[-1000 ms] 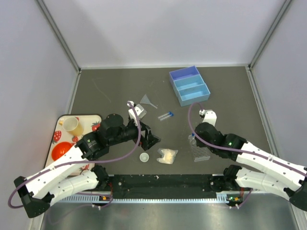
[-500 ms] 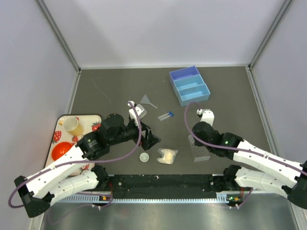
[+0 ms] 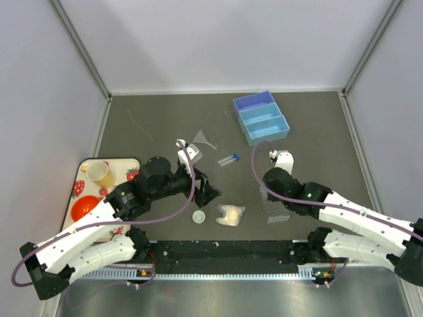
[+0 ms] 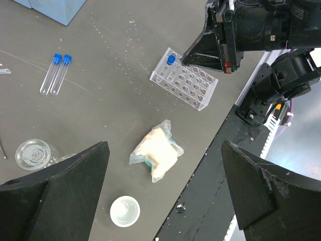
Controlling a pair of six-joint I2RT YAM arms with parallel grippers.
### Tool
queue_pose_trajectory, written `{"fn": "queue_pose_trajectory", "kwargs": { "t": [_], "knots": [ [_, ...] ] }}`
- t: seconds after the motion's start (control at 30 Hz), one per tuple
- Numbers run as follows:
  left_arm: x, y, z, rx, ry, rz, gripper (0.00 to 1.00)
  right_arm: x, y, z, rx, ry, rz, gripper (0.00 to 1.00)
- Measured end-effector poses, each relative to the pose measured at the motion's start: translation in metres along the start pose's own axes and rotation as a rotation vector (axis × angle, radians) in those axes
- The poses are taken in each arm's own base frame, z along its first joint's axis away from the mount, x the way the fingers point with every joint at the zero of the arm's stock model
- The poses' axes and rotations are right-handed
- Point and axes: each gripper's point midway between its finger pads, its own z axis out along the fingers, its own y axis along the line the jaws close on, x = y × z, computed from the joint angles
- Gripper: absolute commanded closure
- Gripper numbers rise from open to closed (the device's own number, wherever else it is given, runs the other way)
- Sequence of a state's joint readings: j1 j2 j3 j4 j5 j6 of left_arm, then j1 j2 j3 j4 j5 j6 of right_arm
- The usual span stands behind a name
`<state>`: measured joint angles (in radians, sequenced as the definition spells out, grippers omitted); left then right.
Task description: Organize the chemistry lab equipment
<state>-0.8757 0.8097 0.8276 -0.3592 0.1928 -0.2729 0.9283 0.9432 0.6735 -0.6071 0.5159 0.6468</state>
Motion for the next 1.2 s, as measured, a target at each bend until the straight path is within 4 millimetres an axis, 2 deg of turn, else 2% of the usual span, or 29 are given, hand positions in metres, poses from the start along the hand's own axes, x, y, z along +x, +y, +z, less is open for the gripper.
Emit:
{"fn": "queue_pose_trajectory", "kwargs": {
  "t": [0.4, 0.77, 0.8, 0.83, 0.93, 1.03, 1.13, 1.2],
  "knots": [
    [0.000, 0.000, 0.000, 0.000, 0.000, 0.003, 0.01, 0.017, -0.003, 0.013, 0.033, 0.049, -0.033, 1.00],
    [0.001, 0.001, 0.001, -0.001, 0.005, 0.006, 0.01, 0.016, 0.000, 0.016, 0.030, 0.045, -0.038, 1.00],
    [0.002, 0.001, 0.002, -0.003, 0.008, 0.005, 0.01, 0.016, 0.000, 0.016, 0.030, 0.045, -0.040, 0.99],
    [0.002, 0.001, 0.002, -0.003, 0.010, 0.005, 0.01, 0.016, 0.000, 0.016, 0.029, 0.044, -0.040, 0.90],
    [0.003, 0.002, 0.004, -0.005, 0.015, 0.004, 0.01, 0.016, 0.000, 0.017, 0.029, 0.045, -0.042, 0.78],
    [0.005, 0.003, 0.005, -0.008, 0.022, 0.003, 0.01, 0.016, 0.000, 0.016, 0.027, 0.047, -0.045, 0.72],
    [0.006, 0.005, 0.007, -0.016, 0.030, 0.001, 0.01, 0.017, 0.001, 0.016, 0.022, 0.052, -0.046, 0.62],
    [0.008, 0.006, 0.009, -0.019, 0.037, 0.002, 0.01, 0.018, 0.001, 0.016, 0.018, 0.056, -0.050, 0.60]
  ]
}}
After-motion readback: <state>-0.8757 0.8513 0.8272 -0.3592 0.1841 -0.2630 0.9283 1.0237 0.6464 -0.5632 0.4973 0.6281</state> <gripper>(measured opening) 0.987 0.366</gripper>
